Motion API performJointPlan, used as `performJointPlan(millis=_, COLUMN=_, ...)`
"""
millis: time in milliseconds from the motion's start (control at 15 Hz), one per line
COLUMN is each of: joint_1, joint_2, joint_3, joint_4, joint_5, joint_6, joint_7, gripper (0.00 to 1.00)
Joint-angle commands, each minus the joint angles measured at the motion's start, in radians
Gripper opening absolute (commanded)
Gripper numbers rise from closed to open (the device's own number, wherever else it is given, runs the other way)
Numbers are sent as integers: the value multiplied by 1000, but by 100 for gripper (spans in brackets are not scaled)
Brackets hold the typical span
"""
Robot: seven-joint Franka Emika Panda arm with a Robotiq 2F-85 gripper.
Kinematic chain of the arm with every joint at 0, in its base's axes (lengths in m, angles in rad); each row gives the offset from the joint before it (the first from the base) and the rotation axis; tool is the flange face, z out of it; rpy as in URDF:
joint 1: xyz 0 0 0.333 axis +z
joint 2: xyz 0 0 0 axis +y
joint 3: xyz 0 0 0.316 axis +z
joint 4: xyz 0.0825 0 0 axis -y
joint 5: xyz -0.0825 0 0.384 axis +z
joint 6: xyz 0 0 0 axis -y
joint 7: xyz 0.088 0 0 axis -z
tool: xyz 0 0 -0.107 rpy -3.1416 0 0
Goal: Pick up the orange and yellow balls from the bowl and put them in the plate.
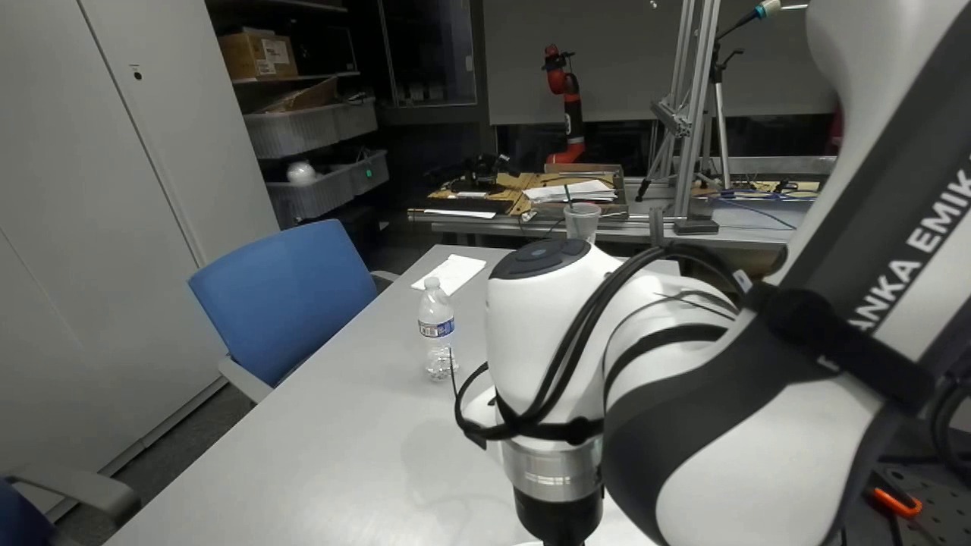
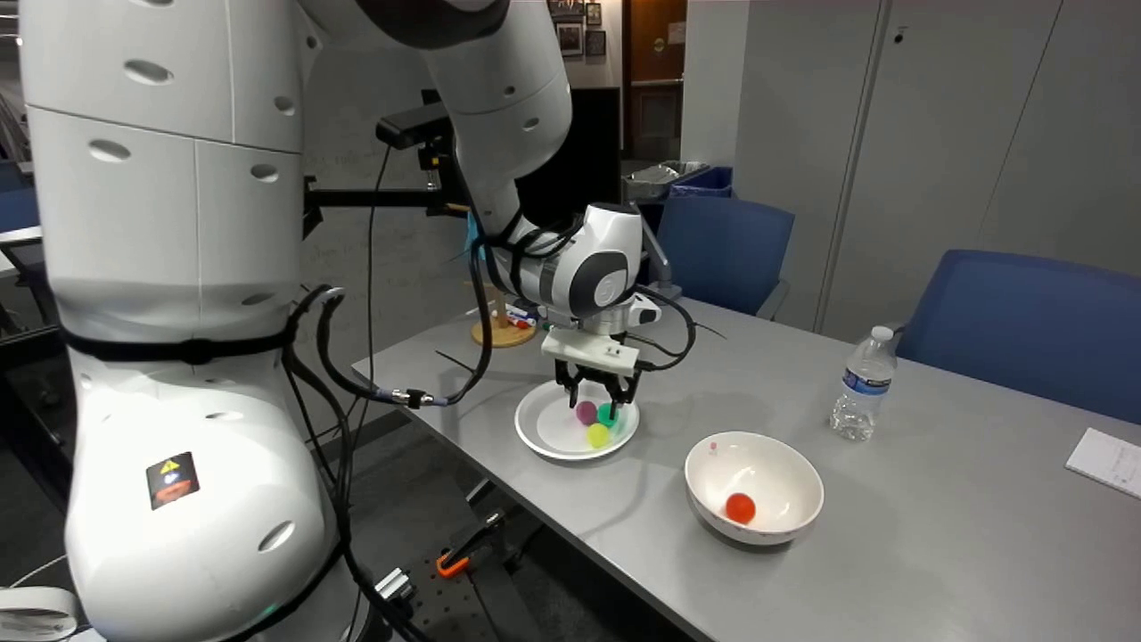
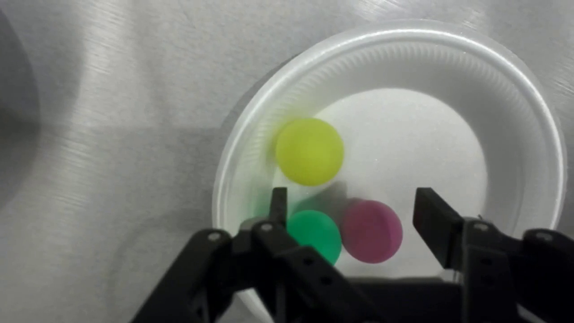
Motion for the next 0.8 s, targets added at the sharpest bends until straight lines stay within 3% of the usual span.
performJointPlan(millis=0, joint_1=-8, joint_2=-3, joint_3=-1, joint_4=9, joint_5=-5, joint_6=-2, joint_7=-22, gripper=100)
performJointPlan(millis=733, joint_1=-34, joint_2=-208, joint_3=-102, joint_4=-11, joint_5=-54, joint_6=-179, joint_7=26, gripper=100)
